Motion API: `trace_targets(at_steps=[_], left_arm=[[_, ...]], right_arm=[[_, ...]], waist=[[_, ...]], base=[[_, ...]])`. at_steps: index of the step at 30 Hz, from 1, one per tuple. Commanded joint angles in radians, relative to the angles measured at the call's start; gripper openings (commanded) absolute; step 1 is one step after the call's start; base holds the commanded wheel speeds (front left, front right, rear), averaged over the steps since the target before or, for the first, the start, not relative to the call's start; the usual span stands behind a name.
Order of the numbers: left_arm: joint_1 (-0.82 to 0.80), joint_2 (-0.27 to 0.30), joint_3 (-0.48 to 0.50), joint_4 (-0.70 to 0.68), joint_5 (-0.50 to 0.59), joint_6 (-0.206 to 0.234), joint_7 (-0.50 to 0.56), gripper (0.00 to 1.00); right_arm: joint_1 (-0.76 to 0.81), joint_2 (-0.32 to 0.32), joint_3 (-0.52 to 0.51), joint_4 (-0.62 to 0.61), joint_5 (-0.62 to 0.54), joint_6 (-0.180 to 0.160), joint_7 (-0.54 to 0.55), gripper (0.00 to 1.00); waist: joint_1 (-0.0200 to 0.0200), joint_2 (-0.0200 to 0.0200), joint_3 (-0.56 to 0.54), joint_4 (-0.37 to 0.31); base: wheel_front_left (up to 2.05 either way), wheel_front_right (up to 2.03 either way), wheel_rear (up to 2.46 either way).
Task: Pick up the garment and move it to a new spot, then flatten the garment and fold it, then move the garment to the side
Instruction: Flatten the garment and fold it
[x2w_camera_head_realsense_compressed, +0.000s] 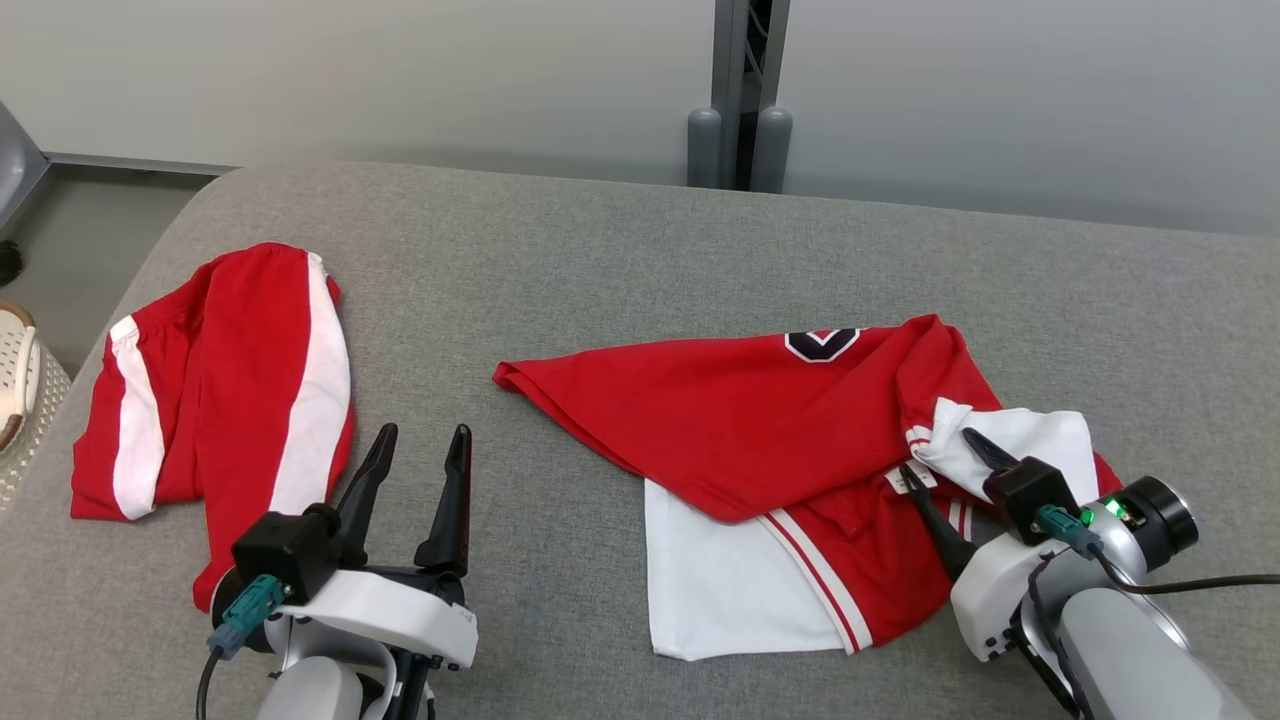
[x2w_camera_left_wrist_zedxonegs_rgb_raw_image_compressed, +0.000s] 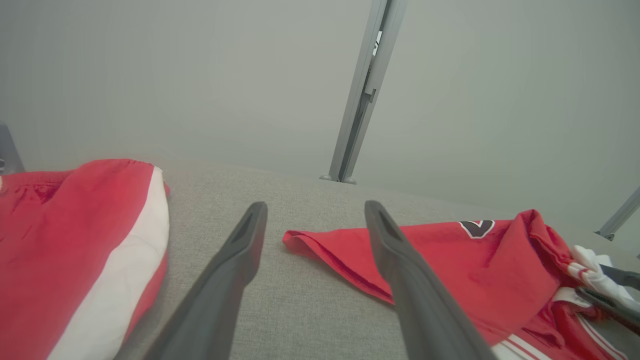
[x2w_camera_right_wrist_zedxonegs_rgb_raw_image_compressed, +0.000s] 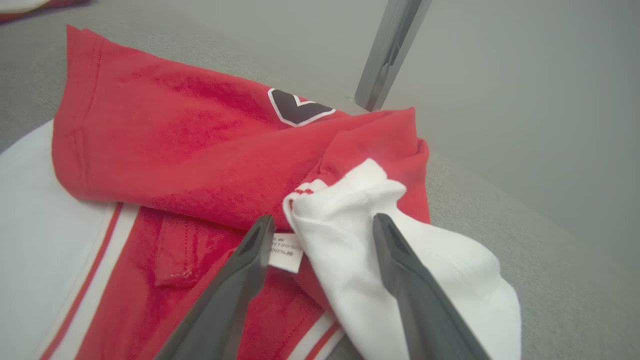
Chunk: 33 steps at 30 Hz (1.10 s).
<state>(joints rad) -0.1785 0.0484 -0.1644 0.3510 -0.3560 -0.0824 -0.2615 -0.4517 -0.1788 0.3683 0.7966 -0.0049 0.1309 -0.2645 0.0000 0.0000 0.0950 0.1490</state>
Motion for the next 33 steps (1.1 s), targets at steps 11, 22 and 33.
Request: trace_targets(at_steps=[11, 22, 33], left_arm=[[-0.014, 0.004, -0.011, 0.001, -0.001, 0.001, -0.003, 1.0], [0.017, 0.004, 0.0, 0.0, -0.005, 0.008, -0.003, 1.0], [0.039, 0.004, -0.001, -0.008, -0.021, 0.02, -0.003, 1.0]], right_arm=[[-0.043, 0.016, -0.086, 0.053, 0.0, 0.0, -0.002, 0.0], [0.011, -0.025, -0.209, -0.064, 0.011, 0.0, -0.002, 0.0], [0.034, -0.06, -0.24, -0.166, 0.072, 0.0, -0.002, 0.0]], waist=[[0.0, 0.0, 0.0, -0.004], [0.0, 0.0, -0.055, -0.053], [0.0, 0.0, -0.088, -0.122]], base=[[0.0, 0.0, 0.0], [0.0, 0.0, 0.0], [0.0, 0.0, 0.0]])
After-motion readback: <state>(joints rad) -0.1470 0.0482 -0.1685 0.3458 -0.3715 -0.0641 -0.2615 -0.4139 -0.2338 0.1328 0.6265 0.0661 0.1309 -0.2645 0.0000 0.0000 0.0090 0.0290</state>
